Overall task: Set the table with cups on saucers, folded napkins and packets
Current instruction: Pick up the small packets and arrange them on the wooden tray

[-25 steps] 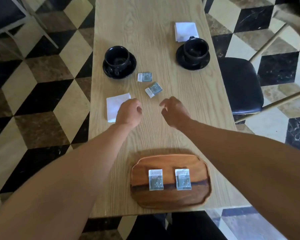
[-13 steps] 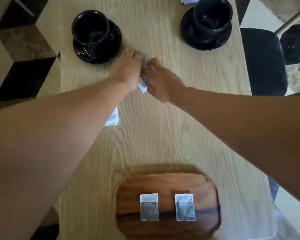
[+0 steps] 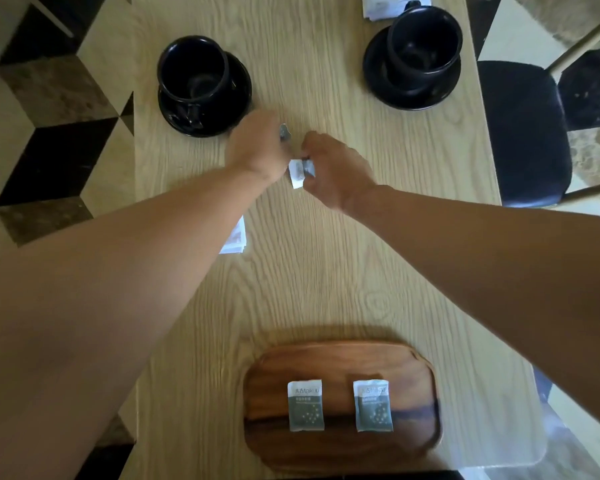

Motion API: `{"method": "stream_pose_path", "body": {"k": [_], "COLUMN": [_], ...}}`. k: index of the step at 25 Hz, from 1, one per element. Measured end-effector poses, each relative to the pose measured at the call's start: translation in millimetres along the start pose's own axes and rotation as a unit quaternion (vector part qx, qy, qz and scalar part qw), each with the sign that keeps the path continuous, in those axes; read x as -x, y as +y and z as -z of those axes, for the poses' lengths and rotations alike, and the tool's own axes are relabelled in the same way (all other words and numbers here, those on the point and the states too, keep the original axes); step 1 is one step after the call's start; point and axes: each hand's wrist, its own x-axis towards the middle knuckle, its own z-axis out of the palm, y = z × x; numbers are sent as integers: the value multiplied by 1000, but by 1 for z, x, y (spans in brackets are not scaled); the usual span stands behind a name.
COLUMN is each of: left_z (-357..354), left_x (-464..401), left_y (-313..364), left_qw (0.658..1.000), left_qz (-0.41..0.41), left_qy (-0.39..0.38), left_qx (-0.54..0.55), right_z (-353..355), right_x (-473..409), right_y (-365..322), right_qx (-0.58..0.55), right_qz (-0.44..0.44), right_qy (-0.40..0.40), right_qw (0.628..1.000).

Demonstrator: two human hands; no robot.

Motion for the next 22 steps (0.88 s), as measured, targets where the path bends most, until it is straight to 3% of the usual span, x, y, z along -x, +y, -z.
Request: {"method": "stream_pose_path", "body": {"k": [6, 11, 18, 20, 22], "left_z": [8, 18, 23, 21, 17], "left_x": [48, 118, 243, 271, 296], "left_y": [-8, -11, -17, -22, -28], "left_qw": [971, 884, 790, 736, 707], "left_qz": [146, 254, 275, 287, 289], "left_qy": [-14, -73, -155, -167, -175], "left_qx": [187, 386, 525, 590, 622], "right_z": [9, 9, -10, -19, -27], "right_x": [47, 107, 198, 225, 251], "right_y": [17, 7, -19, -20, -19], "right_qx": [-130, -221, -326, -357, -368], "right_qz": [-153, -238, -332, -354, -373], "right_qy": [16, 21, 21, 23, 29], "right_qw": [979, 946, 885, 864, 851]}}
